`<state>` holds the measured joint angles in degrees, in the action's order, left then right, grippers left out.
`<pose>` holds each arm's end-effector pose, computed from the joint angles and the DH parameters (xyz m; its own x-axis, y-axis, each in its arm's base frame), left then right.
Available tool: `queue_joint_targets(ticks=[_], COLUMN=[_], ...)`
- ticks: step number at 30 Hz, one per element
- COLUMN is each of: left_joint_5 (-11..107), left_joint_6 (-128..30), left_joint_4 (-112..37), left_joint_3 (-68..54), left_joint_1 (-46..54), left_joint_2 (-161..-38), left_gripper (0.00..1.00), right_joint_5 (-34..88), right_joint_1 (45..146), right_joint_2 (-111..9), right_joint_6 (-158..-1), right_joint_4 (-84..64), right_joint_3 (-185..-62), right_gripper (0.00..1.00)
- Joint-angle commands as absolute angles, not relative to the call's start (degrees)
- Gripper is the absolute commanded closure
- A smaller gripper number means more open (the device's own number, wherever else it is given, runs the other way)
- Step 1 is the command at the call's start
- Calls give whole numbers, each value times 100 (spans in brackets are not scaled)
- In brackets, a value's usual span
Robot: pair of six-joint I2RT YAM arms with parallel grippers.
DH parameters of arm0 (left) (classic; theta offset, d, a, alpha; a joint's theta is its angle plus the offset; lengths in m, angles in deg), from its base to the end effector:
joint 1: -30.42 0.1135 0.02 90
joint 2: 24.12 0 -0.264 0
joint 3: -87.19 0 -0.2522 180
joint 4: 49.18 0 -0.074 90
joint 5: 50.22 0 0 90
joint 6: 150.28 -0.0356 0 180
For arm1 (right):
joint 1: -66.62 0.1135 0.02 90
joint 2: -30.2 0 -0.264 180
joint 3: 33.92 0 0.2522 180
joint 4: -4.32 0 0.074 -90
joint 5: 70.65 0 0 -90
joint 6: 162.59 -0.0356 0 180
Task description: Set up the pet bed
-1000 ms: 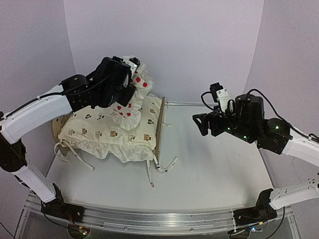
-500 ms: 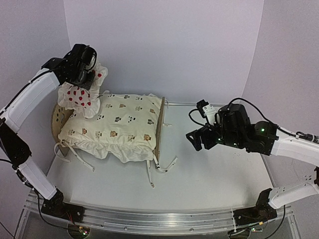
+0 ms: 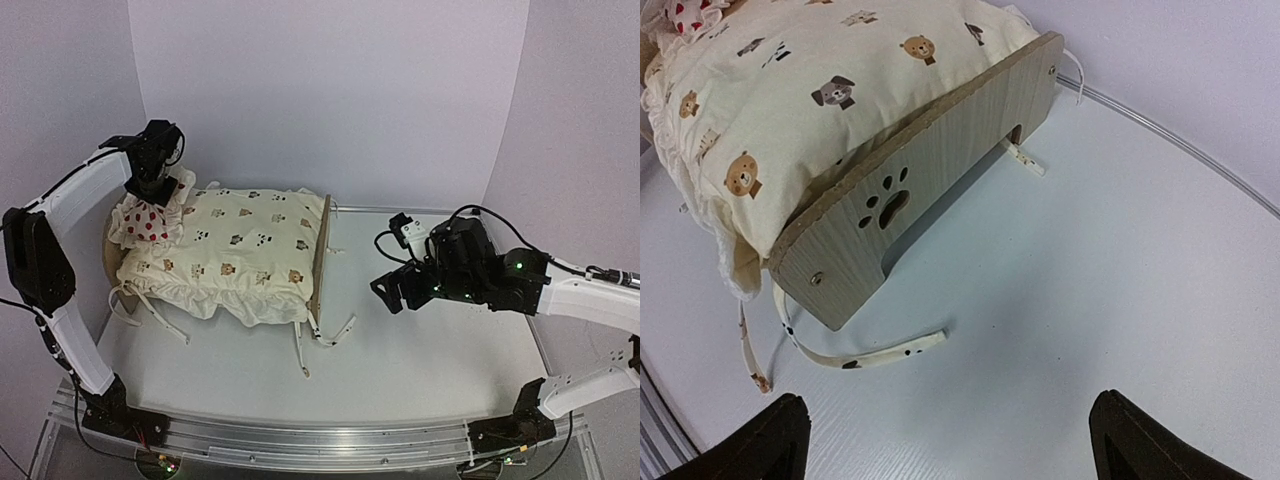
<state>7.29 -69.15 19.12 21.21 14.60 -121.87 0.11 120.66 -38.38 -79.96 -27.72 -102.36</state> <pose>0.3532 -0.0802 0.3637 -0.7630 0.3514 -0.5426 0.0300 0.8577 0.5133 0.1662 0.2091 0.3013 -0.3872 -0.3274 -0.8619 -0.5554 0.8290 -0.0655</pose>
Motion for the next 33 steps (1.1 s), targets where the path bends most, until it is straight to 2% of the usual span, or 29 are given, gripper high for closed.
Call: queue_joint_targets(ticks=[1, 3, 4, 6, 8, 12, 15, 19, 21, 25, 33], left_joint_5=[696, 685, 652, 511, 377, 116, 81, 43, 157, 830, 2164], left_joint_6=[-7248, -7326, -7361, -7395, -7340, -7059, -6807, -6437, -6267, -5506, -4553], left_joint_4=[1470, 1307, 1215, 1051, 992, 1127, 1315, 1150, 945, 883, 552], left_joint_3=[1879, 1803, 1775, 1772, 1898, 2397, 2784, 2760, 2488, 1799, -389], left_joint_1=[1509, 1509, 1509, 1511, 1505, 1480, 1304, 761, 475, 340, 344], left_joint_2=[-12271, -12320, -12343, -12408, -12468, -12490, -12390, -11864, -11406, -10446, -8320], left_gripper=[99, 95, 88, 53, 30, 12, 6, 4, 1, 0, 1], right_joint_5=[37, 45, 48, 20, -44, -227, -320, -445, -472, -629, -1035], right_joint_1=[12091, 12090, 12088, 12090, 12085, 12088, 12085, 12090, 12089, 12086, 12087], right_joint_2=[-3924, -3953, -3974, -4012, -4048, -4138, -4175, -4164, -4130, -3810, -2531], right_joint_6=[-8041, -8027, -8021, -8015, -8007, -8096, -8120, -8089, -8150, -8352, -8467], right_joint_4=[-2755, -2755, -2751, -2746, -2743, -2716, -2615, -2479, -2471, -2422, -2193], right_joint_3=[-10197, -10208, -10217, -10245, -10267, -10385, -10462, -10645, -10773, -10804, -9961], right_gripper=[2, 2, 2, 2, 2, 2, 2, 2, 2, 2, 2])
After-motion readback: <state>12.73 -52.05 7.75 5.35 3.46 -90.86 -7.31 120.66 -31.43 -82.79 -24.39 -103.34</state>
